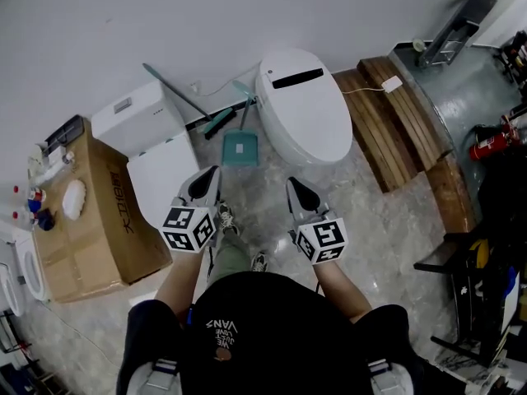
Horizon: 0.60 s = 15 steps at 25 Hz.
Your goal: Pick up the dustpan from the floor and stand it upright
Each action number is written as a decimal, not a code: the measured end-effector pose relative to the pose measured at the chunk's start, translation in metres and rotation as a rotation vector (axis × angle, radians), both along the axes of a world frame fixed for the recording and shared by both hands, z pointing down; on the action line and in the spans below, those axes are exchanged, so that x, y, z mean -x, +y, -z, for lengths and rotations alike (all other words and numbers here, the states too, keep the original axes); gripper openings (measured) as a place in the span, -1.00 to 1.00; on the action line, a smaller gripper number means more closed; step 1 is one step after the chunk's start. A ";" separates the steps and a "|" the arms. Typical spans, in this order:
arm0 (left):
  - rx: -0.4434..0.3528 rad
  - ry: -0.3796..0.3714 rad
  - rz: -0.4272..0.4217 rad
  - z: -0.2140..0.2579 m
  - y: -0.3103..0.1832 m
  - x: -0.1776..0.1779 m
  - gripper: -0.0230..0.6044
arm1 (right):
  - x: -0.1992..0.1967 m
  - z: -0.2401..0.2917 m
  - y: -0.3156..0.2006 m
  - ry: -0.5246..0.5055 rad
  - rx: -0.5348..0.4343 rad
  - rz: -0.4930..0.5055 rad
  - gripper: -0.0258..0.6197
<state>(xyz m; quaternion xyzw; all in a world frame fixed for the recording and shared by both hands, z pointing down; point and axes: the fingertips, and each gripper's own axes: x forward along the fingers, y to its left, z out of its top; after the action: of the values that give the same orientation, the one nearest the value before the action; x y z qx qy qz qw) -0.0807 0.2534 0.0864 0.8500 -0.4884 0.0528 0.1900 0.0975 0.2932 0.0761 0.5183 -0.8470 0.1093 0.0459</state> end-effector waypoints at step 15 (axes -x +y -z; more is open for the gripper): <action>-0.043 -0.073 -0.045 0.002 0.058 -0.004 -0.77 | 0.001 -0.017 0.048 0.019 0.049 0.005 -0.92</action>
<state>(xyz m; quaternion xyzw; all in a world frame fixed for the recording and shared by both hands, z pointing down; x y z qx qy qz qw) -0.0769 0.3117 0.0840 0.8622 -0.4768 0.0776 0.1524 0.0962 0.3415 0.0933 0.5159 -0.8448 0.1251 0.0668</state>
